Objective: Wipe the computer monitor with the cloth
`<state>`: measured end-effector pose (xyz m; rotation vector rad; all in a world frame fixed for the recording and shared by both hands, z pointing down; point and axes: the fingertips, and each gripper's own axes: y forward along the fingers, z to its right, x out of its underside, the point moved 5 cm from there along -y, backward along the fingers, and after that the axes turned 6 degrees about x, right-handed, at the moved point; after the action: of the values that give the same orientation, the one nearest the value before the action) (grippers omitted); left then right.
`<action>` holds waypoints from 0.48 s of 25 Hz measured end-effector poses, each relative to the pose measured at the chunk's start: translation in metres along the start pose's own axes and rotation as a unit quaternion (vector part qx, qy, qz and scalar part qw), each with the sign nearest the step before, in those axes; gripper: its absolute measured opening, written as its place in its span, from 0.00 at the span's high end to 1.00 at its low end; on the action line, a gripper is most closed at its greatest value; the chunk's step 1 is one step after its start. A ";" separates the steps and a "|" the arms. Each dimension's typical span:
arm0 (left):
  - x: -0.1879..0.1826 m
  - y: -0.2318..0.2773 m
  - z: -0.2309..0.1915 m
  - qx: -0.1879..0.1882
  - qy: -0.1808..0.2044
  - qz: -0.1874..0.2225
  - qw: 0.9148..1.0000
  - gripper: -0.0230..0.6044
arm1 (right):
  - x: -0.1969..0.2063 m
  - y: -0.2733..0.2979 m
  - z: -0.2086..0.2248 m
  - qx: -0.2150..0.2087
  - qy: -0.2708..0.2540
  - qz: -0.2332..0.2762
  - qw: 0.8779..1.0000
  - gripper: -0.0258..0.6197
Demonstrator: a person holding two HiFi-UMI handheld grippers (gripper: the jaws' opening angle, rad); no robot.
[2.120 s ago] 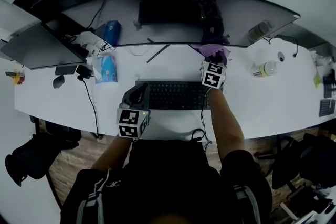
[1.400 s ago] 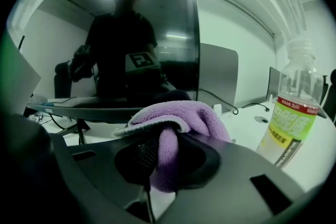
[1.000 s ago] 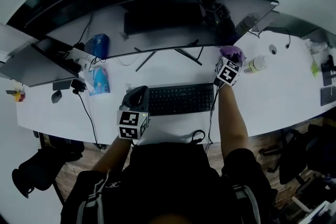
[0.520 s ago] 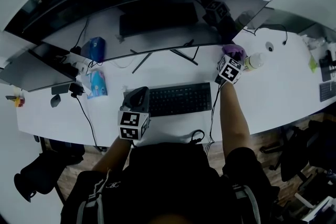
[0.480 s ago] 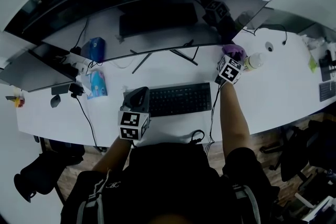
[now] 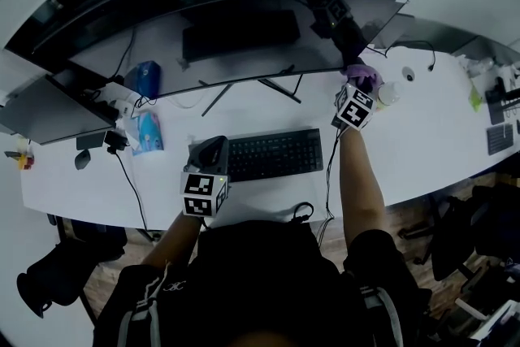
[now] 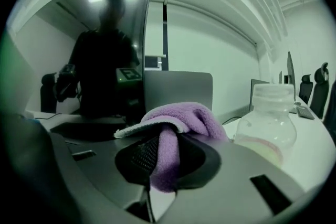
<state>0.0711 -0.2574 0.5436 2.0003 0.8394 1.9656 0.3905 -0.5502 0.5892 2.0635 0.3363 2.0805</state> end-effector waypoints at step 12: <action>-0.006 -0.018 0.006 0.006 0.007 0.027 1.000 0.94 | -0.061 -0.030 0.006 -0.063 0.022 0.063 0.996 0.83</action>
<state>0.0725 -0.2447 0.5290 2.0390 0.8116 2.0109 0.3961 -0.5394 0.5218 2.0167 0.0807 2.1607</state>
